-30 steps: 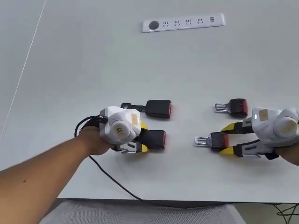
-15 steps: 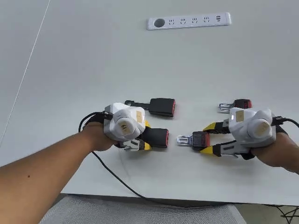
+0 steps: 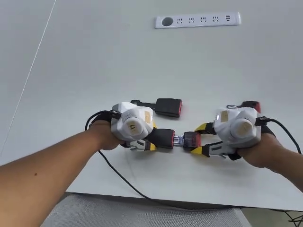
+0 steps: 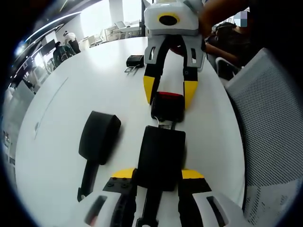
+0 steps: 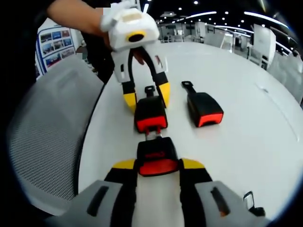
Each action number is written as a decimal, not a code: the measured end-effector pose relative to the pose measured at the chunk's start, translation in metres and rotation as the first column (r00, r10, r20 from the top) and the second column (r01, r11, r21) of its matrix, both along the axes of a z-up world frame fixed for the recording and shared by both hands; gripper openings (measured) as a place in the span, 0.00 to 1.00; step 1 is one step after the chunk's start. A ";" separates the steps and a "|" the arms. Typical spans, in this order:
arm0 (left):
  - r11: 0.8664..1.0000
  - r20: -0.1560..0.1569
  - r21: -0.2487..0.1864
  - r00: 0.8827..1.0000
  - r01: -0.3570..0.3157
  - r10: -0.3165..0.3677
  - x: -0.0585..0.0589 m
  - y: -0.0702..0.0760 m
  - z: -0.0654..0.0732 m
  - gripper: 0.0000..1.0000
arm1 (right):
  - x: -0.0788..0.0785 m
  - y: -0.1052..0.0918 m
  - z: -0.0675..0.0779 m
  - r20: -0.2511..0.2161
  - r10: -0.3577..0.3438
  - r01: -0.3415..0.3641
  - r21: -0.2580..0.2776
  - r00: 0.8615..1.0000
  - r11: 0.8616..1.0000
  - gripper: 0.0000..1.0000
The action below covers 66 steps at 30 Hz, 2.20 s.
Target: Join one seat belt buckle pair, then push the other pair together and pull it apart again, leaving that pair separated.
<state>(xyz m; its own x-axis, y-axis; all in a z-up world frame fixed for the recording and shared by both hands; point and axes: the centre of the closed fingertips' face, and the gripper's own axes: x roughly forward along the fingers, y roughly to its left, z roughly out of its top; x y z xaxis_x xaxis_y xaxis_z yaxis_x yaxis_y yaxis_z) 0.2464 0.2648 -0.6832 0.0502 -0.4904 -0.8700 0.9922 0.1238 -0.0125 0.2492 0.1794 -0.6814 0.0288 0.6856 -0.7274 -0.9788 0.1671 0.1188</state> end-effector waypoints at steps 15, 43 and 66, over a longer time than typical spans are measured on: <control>0.999 0.006 0.010 1.000 0.031 -0.031 0.000 -0.001 0.000 0.33 | -0.001 0.012 -0.002 0.009 -0.041 0.041 -0.026 0.999 0.999 0.33; 0.996 0.004 0.017 0.996 0.087 -0.087 -0.002 -0.002 0.000 0.33 | -0.005 0.019 0.000 0.006 -0.094 0.094 -0.040 0.996 0.995 0.34; 0.989 0.006 -0.118 0.996 0.093 -0.093 -0.004 0.000 0.002 0.33 | -0.012 0.012 0.003 0.049 -0.036 0.034 0.041 0.998 0.999 0.32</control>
